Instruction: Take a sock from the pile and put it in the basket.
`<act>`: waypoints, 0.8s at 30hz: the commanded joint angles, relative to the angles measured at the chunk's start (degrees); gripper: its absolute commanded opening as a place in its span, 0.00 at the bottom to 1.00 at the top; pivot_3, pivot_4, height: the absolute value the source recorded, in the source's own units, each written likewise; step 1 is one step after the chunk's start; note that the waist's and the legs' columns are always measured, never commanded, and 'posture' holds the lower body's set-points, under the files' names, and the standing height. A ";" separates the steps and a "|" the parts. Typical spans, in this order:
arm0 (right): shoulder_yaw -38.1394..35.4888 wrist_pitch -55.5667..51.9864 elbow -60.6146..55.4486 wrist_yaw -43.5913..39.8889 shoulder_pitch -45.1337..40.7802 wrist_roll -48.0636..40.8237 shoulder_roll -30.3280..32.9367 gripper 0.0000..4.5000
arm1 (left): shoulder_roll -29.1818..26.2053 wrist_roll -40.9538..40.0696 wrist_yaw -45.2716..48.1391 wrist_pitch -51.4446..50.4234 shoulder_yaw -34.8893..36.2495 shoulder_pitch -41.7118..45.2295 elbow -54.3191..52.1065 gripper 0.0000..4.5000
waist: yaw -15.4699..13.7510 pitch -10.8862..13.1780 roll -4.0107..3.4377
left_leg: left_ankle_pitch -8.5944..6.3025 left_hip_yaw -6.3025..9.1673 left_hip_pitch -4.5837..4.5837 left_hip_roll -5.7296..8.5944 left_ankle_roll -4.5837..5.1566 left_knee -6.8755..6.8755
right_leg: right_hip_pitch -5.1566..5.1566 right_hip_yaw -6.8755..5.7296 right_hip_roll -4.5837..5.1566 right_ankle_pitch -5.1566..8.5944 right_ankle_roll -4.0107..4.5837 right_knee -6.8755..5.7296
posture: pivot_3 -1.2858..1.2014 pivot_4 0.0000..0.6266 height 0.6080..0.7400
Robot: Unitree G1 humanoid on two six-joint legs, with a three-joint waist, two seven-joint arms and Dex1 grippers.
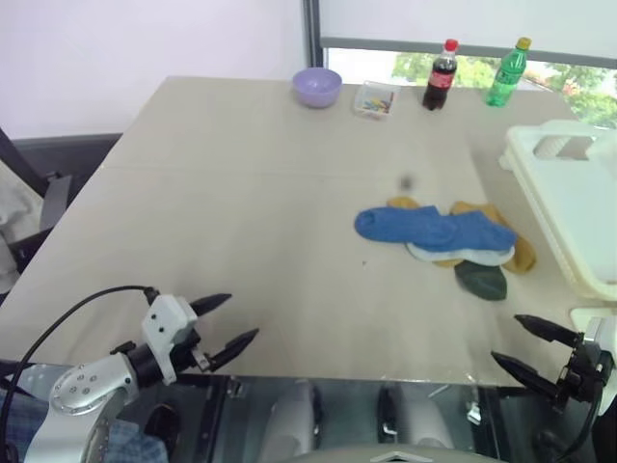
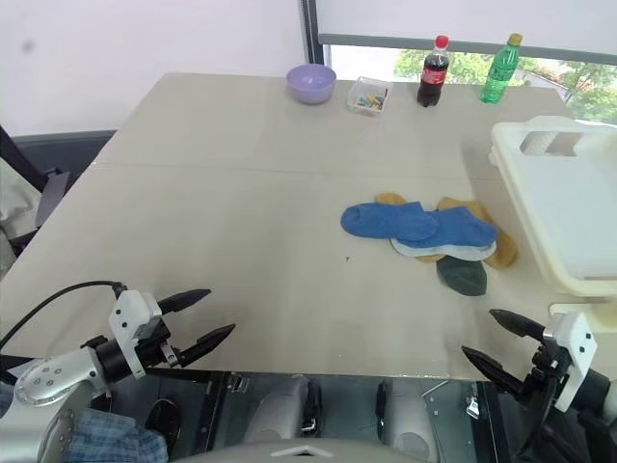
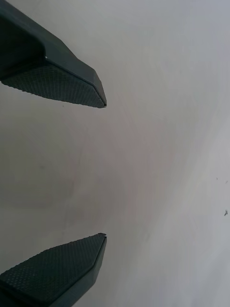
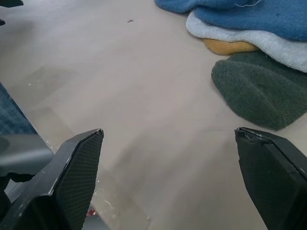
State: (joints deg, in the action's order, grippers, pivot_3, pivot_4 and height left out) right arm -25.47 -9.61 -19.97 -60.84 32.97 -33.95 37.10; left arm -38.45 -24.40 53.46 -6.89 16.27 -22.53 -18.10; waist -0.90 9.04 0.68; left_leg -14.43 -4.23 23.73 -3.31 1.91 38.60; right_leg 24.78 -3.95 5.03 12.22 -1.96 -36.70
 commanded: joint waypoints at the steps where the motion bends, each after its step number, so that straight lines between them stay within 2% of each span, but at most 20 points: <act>1: -0.30 0.76 -1.63 0.08 -0.12 0.02 -0.09 1.00 | -0.05 -2.01 0.88 -0.11 0.74 0.59 -1.27 0.99 | 0.00 0.00 0.00 | 0.00 0.00 0.00 0.00 0.00 0.00 | 0.00 0.00 0.00 0.00 0.00 0.00 | 0.52 0.24 0.97; 19: 1.90 -0.53 -3.33 1.49 -2.90 -0.43 -0.19 1.00 | -0.57 -5.03 2.60 -2.12 1.31 0.98 -2.33 0.99 | 0.00 0.00 0.00 | 0.03 0.00 0.00 0.02 0.06 0.00 | -0.02 0.00 -0.02 0.00 0.00 0.00 | 0.52 0.24 0.97; 24: 3.84 -1.93 -5.31 3.77 -5.74 0.20 -0.08 1.00 | -2.99 -7.52 6.51 -2.96 2.74 1.35 -1.77 0.99 | 0.01 0.00 0.01 | 0.03 0.00 -0.01 0.02 0.05 0.00 | -0.01 0.00 -0.02 0.00 0.00 -0.01 | 0.52 0.24 0.97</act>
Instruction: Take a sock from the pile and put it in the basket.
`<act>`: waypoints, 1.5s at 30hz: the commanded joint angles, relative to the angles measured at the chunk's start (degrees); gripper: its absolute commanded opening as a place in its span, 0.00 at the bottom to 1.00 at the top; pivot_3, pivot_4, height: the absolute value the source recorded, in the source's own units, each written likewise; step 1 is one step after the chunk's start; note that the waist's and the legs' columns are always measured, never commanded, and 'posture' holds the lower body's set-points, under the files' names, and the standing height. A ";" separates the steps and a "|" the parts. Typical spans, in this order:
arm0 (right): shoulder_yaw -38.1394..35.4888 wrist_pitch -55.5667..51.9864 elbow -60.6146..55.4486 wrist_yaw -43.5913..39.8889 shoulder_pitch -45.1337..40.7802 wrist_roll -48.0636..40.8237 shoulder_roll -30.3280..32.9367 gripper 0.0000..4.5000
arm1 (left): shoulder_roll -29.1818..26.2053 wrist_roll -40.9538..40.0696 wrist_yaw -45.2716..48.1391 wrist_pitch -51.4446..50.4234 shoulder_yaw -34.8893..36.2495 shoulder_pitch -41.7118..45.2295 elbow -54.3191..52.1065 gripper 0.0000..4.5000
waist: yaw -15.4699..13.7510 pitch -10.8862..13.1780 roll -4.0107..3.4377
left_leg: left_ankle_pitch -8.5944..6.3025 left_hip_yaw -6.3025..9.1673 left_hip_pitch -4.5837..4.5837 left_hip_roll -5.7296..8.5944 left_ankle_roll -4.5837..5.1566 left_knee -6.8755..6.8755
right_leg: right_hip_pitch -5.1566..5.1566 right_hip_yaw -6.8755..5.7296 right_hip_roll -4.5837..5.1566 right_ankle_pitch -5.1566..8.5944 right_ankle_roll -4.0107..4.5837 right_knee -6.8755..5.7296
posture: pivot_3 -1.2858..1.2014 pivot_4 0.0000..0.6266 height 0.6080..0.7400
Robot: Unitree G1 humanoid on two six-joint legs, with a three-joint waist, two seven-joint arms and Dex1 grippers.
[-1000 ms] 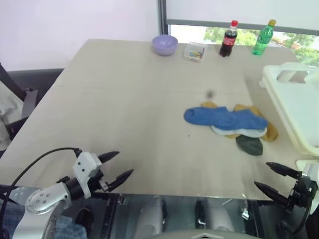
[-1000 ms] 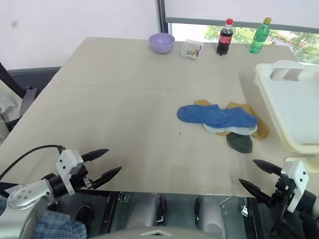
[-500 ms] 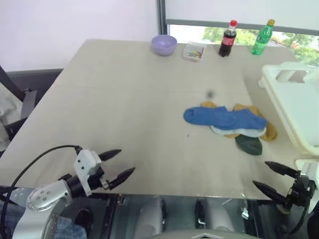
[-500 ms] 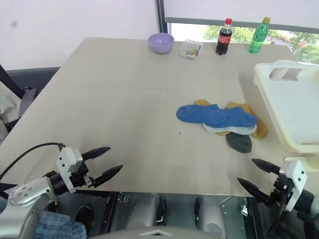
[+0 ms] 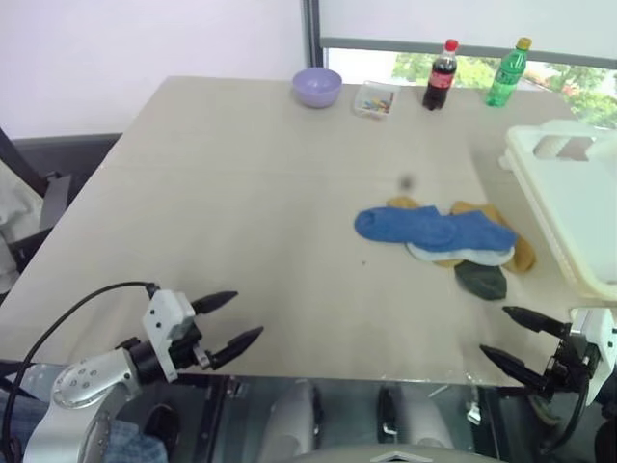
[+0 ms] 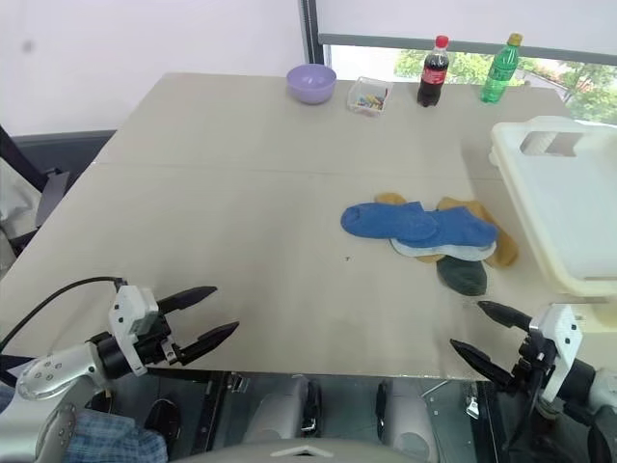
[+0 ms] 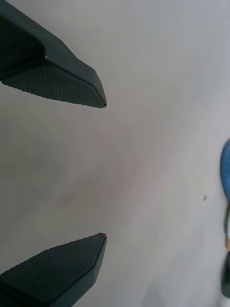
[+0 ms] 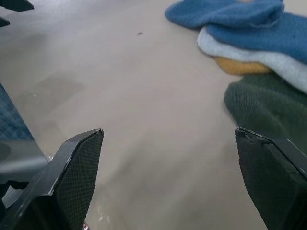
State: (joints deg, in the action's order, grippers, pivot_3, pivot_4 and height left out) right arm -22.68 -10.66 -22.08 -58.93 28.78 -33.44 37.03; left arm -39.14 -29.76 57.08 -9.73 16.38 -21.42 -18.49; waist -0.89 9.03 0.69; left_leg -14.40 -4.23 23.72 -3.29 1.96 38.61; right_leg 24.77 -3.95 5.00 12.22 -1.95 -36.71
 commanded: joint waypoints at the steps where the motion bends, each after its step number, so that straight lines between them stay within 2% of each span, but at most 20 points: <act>1: 2.01 -1.46 -4.09 3.46 -2.82 0.89 0.17 1.00 | -2.98 -2.63 3.77 0.01 3.24 0.74 -0.83 0.99 | 0.02 0.00 0.00 | 0.00 0.01 0.00 0.00 0.00 0.00 | 0.00 -0.01 -0.02 0.00 0.00 0.00 | 0.52 0.24 0.97; 4: 7.36 -4.96 -7.80 12.36 -9.71 7.76 0.02 1.00 | -4.69 -6.90 6.46 -1.63 5.80 3.51 0.40 0.99 | 0.16 0.02 -0.04 | 0.00 -0.01 -0.02 -0.01 0.00 0.00 | 0.02 0.00 -0.04 0.00 0.00 -0.04 | 0.52 0.24 0.97; 10: 17.54 -14.99 -11.21 23.85 -26.42 12.84 -3.00 1.00 | -8.79 -9.13 10.21 -3.77 7.98 9.22 3.00 0.99 | 0.02 0.07 -0.09 | 0.02 0.00 0.05 0.00 0.00 0.03 | 0.06 -0.01 -0.12 0.00 0.03 -0.09 | 0.52 0.24 0.97; 15: 18.97 -26.37 -6.48 31.86 -37.20 16.60 -3.25 1.00 | -9.49 -8.46 10.22 -4.08 8.16 11.63 3.91 0.99 | 0.06 0.09 -0.04 | 0.02 -0.05 0.18 0.13 0.03 0.03 | 0.05 0.01 -0.04 -0.10 0.17 0.02 | 0.52 0.24 0.97; 17: 18.62 -27.92 -5.66 29.84 -39.83 13.52 -3.66 1.00 | -9.34 -8.46 10.07 -4.39 8.00 11.79 3.53 0.99 | 0.10 0.10 -0.02 | 0.01 -0.09 0.18 0.14 0.04 0.02 | 0.05 0.03 -0.03 -0.12 0.20 0.04 | 0.52 0.24 0.97; 19: 17.15 -34.15 -4.50 31.88 -42.46 10.11 -6.19 1.00 | -9.00 -8.21 9.90 -4.40 7.50 11.95 3.25 0.99 | 0.15 0.11 -0.02 | 0.01 -0.08 0.16 0.11 0.04 -0.05 | 0.06 0.02 -0.09 -0.11 0.20 0.04 | 0.52 0.24 0.97; 26: 10.73 -48.74 -1.07 37.83 -46.33 4.04 -10.80 1.00 | -8.38 -7.89 9.41 -4.49 6.94 12.21 2.76 0.99 | 0.12 0.11 -0.02 | 0.02 -0.09 0.12 0.07 0.03 -0.07 | 0.05 0.00 -0.13 -0.12 0.21 -0.03 | 0.52 0.24 0.97; 37: 8.85 -53.02 -0.58 40.32 -47.06 1.42 -12.56 1.00 | -8.22 -10.42 10.86 -6.06 7.59 11.45 1.71 0.99 | 0.28 0.11 -0.03 | 0.02 -0.11 0.10 0.05 0.04 -0.08 | 0.06 0.04 -0.17 -0.10 0.18 -0.04 | 0.52 0.24 0.97; 40: 9.77 -51.68 -0.80 40.14 -46.73 2.04 -12.03 0.81 | -7.92 -11.28 11.37 -6.32 7.53 11.94 1.37 1.00 | 0.27 0.12 -0.03 | 0.02 -0.09 0.10 0.05 0.04 -0.08 | 0.06 0.04 -0.16 -0.08 0.13 -0.03 | 0.52 0.24 0.97; 41: 9.75 -51.49 -0.83 40.21 -46.69 2.01 -12.16 0.67 | -7.91 -11.48 11.54 -6.33 7.48 12.01 1.34 1.00 | 0.25 0.12 -0.03 | 0.02 -0.09 0.10 0.06 0.04 -0.08 | 0.06 0.04 -0.16 -0.06 0.11 -0.03 | 0.52 0.24 0.97; 45: 9.79 -51.11 -1.14 40.42 -46.67 1.98 -12.38 0.25 | -8.04 -12.52 12.24 -6.90 7.15 12.22 1.26 1.00 | 0.26 0.12 -0.03 | 0.02 -0.09 0.10 0.05 0.04 -0.08 | 0.06 0.04 -0.16 -0.06 0.11 -0.03 | 0.52 0.24 0.97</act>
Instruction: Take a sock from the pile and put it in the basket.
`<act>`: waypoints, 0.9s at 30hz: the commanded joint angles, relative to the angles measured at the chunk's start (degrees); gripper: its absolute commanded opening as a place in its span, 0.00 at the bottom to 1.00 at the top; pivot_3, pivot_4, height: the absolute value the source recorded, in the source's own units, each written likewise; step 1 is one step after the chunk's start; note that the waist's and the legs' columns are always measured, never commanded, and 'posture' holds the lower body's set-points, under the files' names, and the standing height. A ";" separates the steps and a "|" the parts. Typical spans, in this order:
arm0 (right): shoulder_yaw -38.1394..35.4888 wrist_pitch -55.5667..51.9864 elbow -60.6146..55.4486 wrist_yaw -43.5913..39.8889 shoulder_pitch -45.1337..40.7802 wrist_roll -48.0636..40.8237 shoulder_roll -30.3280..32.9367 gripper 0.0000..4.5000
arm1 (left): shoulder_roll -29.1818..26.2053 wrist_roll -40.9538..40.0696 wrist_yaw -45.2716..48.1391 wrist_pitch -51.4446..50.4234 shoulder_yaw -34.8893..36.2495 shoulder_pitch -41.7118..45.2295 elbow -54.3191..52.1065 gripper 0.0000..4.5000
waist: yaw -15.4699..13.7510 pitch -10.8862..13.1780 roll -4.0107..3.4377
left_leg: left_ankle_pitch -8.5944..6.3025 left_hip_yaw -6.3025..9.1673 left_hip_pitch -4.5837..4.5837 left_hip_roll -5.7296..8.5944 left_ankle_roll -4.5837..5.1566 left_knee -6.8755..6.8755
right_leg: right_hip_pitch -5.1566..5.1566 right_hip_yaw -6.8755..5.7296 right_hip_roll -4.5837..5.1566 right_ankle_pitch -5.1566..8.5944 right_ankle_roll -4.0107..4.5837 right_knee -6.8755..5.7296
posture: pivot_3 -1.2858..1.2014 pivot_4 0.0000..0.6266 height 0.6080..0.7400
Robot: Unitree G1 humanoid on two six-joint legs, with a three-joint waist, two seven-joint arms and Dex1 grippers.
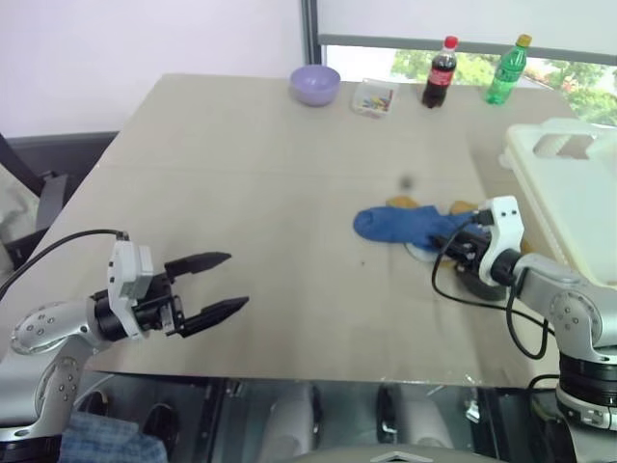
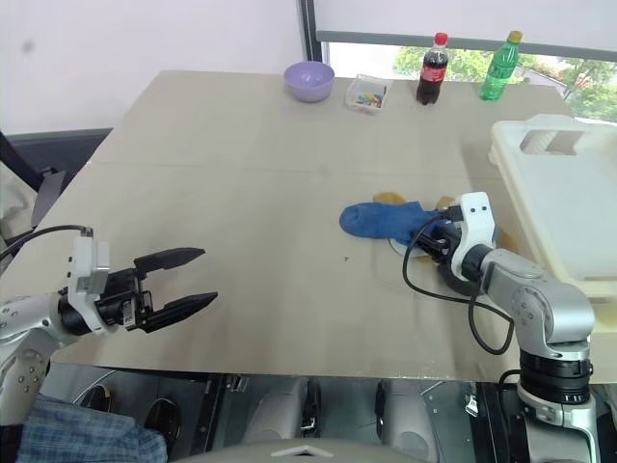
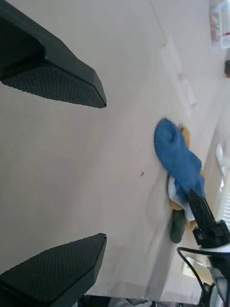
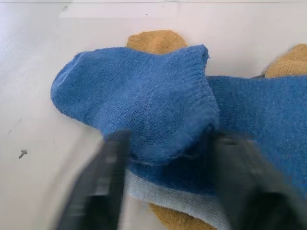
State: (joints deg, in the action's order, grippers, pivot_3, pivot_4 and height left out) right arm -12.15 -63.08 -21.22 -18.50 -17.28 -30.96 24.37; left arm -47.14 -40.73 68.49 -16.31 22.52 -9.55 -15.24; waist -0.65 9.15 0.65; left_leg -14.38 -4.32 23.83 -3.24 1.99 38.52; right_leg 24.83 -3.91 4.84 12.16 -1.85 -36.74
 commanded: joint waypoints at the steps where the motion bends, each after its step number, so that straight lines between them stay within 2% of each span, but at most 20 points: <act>1: -0.71 1.38 -2.12 0.06 -0.52 -0.49 0.23 0.15 | -0.05 -1.82 1.05 -0.57 0.93 0.42 -2.06 1.00 | 0.01 0.00 0.00 | 0.00 0.00 0.00 0.00 0.00 0.00 | 0.00 0.00 0.00 0.00 -0.01 0.00 | 0.52 0.24 0.97; 2: -0.69 1.44 -2.23 0.12 -0.43 -0.50 0.18 0.03 | -0.01 -2.03 1.16 -0.81 0.90 0.48 -2.15 1.00 | 0.02 0.00 0.00 | 0.00 -0.01 0.00 0.00 0.00 0.00 | 0.00 0.00 0.00 0.02 -0.02 0.00 | 0.52 0.24 0.97; 3: -0.65 1.59 -2.39 0.23 -0.31 -0.43 0.15 0.01 | 0.02 -2.10 1.20 -0.93 0.88 0.53 -2.24 1.00 | 0.03 0.00 0.00 | 0.00 0.00 0.00 0.00 0.00 0.00 | 0.00 0.00 0.00 0.02 -0.03 0.00 | 0.52 0.24 0.97; 11: 0.93 0.72 -5.53 -1.31 -0.76 -2.16 0.71 0.01 | -0.01 -1.98 1.19 -1.01 0.38 0.88 -2.13 1.00 | 0.02 0.00 -0.01 | 0.00 0.01 0.00 0.00 0.00 0.00 | 0.00 0.00 0.00 0.02 -0.03 0.00 | 0.52 0.24 0.97; 18: 3.32 -13.68 -12.43 -2.29 -1.15 -14.92 -3.12 0.01 | 0.18 -1.60 1.24 -0.79 -0.15 0.89 -1.93 1.00 | 0.20 0.01 -0.02 | 0.00 0.05 0.00 -0.04 0.00 -0.01 | 0.01 -0.01 -0.02 0.02 -0.02 0.00 | 0.52 0.24 0.97; 24: 4.02 -23.07 -13.88 -3.76 1.26 -22.04 -1.87 0.01 | -0.02 -1.53 1.40 -0.99 0.04 0.73 -1.99 1.00 | -0.03 0.01 -0.02 | -0.01 0.05 0.03 0.01 0.01 -0.01 | 0.00 -0.02 0.06 -0.03 0.06 0.05 | 0.52 0.24 0.97; 27: 4.68 -27.32 -14.75 -6.04 3.59 -25.23 1.59 0.01 | -0.15 -1.52 1.38 -1.17 0.13 0.44 -2.29 1.00 | -0.15 0.01 -0.01 | -0.01 0.06 0.03 0.01 0.01 -0.01 | 0.00 -0.02 0.07 -0.01 0.03 0.06 | 0.52 0.24 0.97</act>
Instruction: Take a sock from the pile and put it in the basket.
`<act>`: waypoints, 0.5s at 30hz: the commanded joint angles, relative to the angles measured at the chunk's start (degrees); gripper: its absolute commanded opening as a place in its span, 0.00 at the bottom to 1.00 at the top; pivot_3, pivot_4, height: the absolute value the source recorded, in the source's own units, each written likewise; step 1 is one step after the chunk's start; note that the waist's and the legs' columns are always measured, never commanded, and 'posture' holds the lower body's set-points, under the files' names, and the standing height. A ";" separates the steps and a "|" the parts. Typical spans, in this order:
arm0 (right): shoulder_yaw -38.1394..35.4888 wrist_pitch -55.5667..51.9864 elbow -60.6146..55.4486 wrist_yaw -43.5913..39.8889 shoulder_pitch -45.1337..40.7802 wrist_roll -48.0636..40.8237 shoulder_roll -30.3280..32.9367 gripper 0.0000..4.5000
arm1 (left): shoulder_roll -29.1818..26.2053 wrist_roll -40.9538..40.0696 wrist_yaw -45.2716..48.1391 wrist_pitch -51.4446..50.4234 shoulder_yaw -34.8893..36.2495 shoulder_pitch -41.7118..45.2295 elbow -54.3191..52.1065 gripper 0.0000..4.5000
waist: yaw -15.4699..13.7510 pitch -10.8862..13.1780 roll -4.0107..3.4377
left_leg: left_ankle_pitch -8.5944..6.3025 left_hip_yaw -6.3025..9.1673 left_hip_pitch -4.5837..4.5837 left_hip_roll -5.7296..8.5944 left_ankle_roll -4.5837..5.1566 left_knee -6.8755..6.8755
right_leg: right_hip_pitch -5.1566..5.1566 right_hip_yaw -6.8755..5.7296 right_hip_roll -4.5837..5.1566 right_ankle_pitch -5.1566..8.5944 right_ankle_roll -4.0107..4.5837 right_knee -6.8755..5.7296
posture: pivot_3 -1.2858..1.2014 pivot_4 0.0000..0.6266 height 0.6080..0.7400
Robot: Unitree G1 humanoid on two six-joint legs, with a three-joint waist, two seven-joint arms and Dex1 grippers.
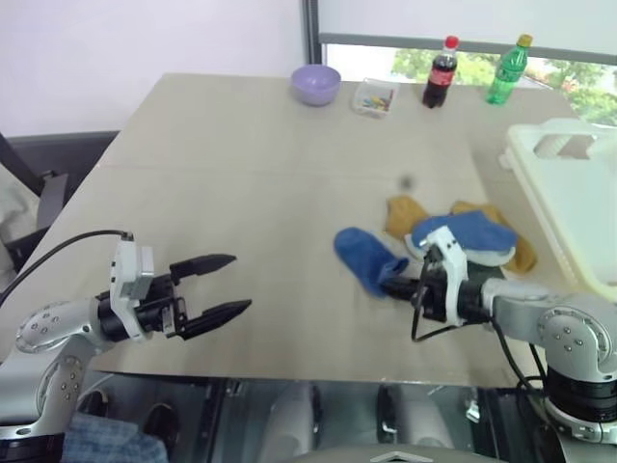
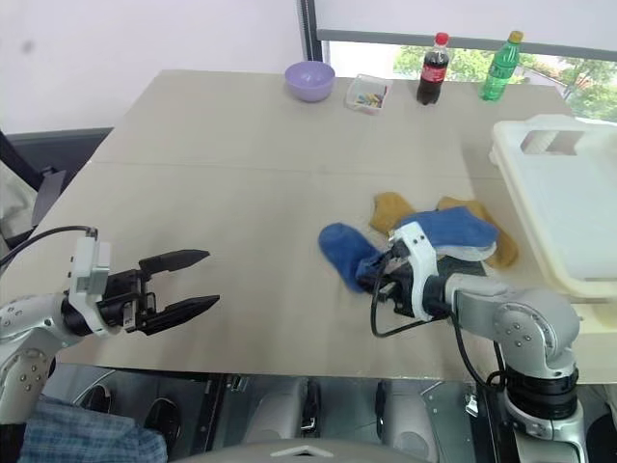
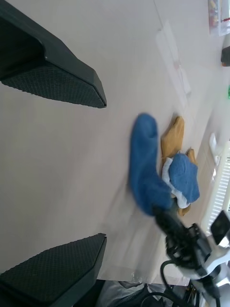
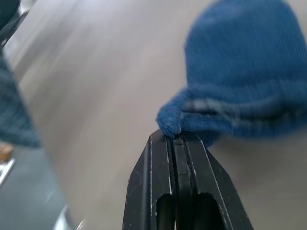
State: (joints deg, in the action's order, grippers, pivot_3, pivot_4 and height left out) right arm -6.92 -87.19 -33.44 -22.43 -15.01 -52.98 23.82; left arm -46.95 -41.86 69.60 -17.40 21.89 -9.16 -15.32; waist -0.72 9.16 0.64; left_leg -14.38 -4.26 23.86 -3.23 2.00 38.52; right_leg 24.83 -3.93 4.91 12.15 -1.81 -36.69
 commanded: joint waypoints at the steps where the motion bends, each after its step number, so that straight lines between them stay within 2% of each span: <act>1: -0.31 -3.75 -2.78 -2.63 2.02 -3.74 3.31 0.01 | -0.38 -0.39 0.30 -0.11 0.82 0.00 -2.21 1.00 | -0.06 0.00 0.00 | 0.00 0.02 0.00 0.00 0.00 -0.01 | 0.00 -0.02 0.00 0.01 -0.01 0.00 | 0.52 0.24 0.97; 6: -0.42 -4.57 -3.94 -6.04 4.30 -7.33 8.15 0.01 | -0.55 -0.24 0.64 -0.19 0.87 0.20 -1.77 1.00 | 0.19 0.01 0.01 | 0.00 0.02 -0.01 -0.01 0.00 -0.02 | 0.01 -0.01 -0.02 0.06 -0.08 0.01 | 0.52 0.24 0.97; 8: -0.26 -2.26 -1.98 -3.77 4.03 -4.37 7.89 0.01 | -0.55 -0.20 0.71 -0.27 0.76 0.31 -1.71 1.00 | 0.23 0.01 0.01 | 0.00 0.03 -0.02 -0.03 0.00 -0.02 | 0.01 -0.01 -0.05 0.06 -0.09 0.01 | 0.52 0.24 0.97; 11: 0.01 3.06 2.60 1.40 3.29 2.22 5.47 0.01 | -0.32 0.05 0.67 -0.27 0.24 0.60 -1.77 1.00 | 0.13 0.01 0.03 | 0.00 0.03 -0.03 -0.03 0.00 -0.01 | 0.01 -0.01 -0.05 0.07 -0.10 0.00 | 0.52 0.24 0.97; 15: -3.53 9.13 7.85 6.35 1.77 7.33 1.26 0.01 | -0.21 0.27 0.59 -0.30 -0.37 1.37 -1.66 1.00 | 0.09 0.01 0.01 | 0.00 0.01 -0.03 -0.02 0.00 -0.01 | 0.01 0.00 -0.05 0.06 -0.11 0.01 | 0.52 0.24 0.97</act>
State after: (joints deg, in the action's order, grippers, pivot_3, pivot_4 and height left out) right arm -7.88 -80.04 -26.44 -18.11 -12.97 -47.75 24.90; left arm -46.95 -41.72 69.91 -18.15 21.22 -7.95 -15.39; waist -0.63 9.17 0.66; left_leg -14.38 -4.27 23.84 -3.24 2.00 38.51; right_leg 24.84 -3.93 4.87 12.21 -1.92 -36.69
